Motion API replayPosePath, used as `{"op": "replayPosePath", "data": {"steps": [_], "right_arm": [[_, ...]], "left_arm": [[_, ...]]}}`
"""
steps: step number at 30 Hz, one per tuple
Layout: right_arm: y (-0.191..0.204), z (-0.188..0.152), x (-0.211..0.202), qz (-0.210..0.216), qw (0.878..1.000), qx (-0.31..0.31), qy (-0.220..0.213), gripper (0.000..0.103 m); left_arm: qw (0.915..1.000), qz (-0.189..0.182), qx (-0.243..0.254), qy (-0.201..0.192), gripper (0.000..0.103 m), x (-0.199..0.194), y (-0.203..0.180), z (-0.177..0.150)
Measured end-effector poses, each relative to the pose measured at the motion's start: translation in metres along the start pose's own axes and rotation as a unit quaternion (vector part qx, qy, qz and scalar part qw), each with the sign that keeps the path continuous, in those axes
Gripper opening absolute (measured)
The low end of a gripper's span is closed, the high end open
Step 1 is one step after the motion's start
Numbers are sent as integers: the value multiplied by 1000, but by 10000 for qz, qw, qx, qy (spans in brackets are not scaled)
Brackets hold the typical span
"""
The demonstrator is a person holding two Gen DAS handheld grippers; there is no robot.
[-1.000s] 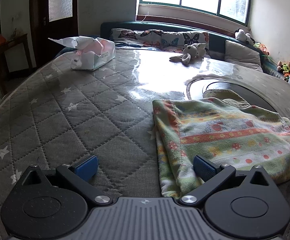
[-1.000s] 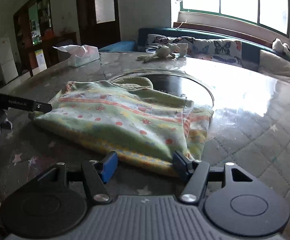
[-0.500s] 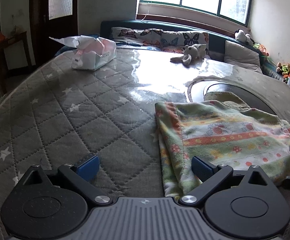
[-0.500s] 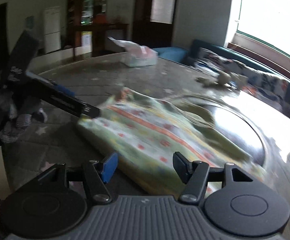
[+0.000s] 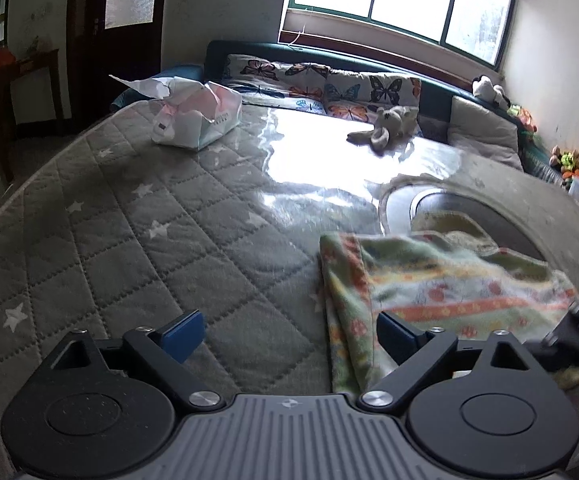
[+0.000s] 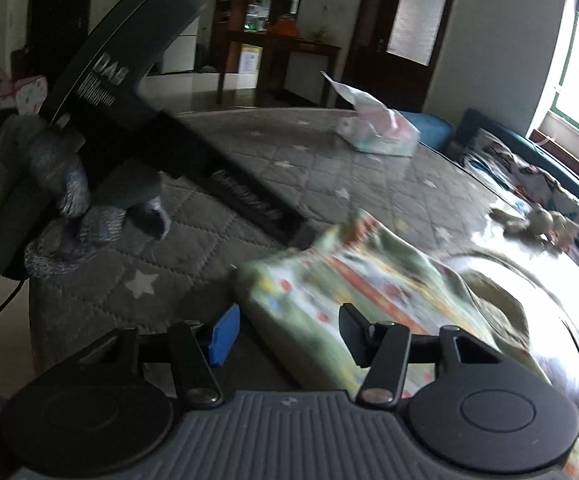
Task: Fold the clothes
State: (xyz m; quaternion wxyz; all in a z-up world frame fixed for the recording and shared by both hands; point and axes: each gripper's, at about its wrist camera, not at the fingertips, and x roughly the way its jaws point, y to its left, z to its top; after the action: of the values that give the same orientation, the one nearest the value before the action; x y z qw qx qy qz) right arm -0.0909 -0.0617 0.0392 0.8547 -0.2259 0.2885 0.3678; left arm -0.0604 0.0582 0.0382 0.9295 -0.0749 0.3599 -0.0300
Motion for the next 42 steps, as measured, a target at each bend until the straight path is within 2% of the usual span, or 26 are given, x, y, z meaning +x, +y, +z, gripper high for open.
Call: {"op": "replayPosePath", "data": {"steps": [5, 8, 12, 13, 15, 20, 26, 28, 31, 33, 35, 38, 40, 42], "right_arm": [[6, 3, 5, -27, 10000, -63, -26, 47], [10, 5, 7, -49, 9999, -95, -45, 39], [14, 7, 11, -78, 9999, -137, -71, 15], [15, 8, 12, -85, 9998, -147, -77, 13], [18, 9, 13, -100, 9998, -168, -90, 10], [5, 13, -2, -73, 9993, 168, -316, 9], [-9, 14, -22, -105, 9975, 408, -559, 8], [-11, 14, -26, -99, 9971, 448, -605, 8], [-11, 12, -27, -30, 9968, 500, -625, 7], [-10, 10, -28, 17, 9966, 527, -632, 7], [-9, 8, -28, 66, 9966, 542, -613, 7], [-12, 3, -30, 172, 9959, 672, -581, 10], [-16, -1, -35, 213, 9944, 840, -599, 14], [-23, -7, -41, 154, 9927, 1021, -621, 15]], "left_arm": [[9979, -415, -465, 194, 93, 1, 9, 6], [9959, -566, -659, 258, 94, 3, 9, 7], [9920, -743, -950, 381, 94, 6, 11, 7], [9909, -761, -1034, 406, 94, 8, 13, 7], [9886, -783, -1203, 453, 94, 10, 16, 7], [9766, -1127, -1728, 608, 95, 16, 21, 10], [9665, -1476, -1936, 818, 93, 27, 11, 16], [9629, -1584, -1992, 895, 86, 32, 8, 18], [9569, -1757, -2074, 1027, 65, 41, 4, 20], [9525, -1868, -2100, 1172, 41, 47, 3, 18], [9529, -1851, -2083, 1197, 25, 49, 4, 16], [9527, -1849, -2091, 1203, 17, 51, 7, 13], [9530, -1858, -2075, 1193, 15, 51, 7, 12], [9539, -1852, -2048, 1178, 14, 50, 7, 11]]}}
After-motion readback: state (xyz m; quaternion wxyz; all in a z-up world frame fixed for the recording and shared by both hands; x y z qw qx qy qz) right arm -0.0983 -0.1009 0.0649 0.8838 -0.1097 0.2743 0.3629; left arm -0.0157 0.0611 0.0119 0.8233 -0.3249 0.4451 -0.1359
